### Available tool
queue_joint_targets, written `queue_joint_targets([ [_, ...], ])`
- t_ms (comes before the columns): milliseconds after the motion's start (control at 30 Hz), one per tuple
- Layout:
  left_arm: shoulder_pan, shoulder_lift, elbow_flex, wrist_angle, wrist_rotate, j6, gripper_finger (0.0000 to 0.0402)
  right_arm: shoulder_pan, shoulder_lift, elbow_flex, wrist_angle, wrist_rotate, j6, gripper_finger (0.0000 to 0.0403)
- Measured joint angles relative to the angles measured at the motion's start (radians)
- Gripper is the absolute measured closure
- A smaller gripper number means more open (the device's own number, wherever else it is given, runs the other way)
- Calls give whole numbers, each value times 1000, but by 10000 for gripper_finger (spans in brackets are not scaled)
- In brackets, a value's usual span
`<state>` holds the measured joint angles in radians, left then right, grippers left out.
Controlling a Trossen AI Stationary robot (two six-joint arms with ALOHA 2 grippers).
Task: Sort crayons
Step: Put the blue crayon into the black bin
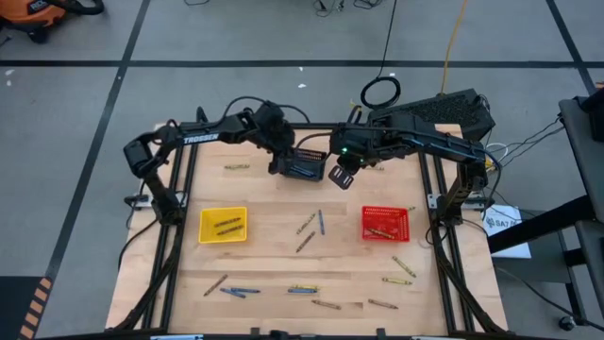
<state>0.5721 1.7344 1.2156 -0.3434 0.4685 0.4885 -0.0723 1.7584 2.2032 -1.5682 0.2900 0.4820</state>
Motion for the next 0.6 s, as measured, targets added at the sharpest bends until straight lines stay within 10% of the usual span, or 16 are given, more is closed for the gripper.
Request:
queue_joint_targets([
  [600,-28,89,0,48,-32,-12,361,0,0,0,-2,-2,-49,314],
])
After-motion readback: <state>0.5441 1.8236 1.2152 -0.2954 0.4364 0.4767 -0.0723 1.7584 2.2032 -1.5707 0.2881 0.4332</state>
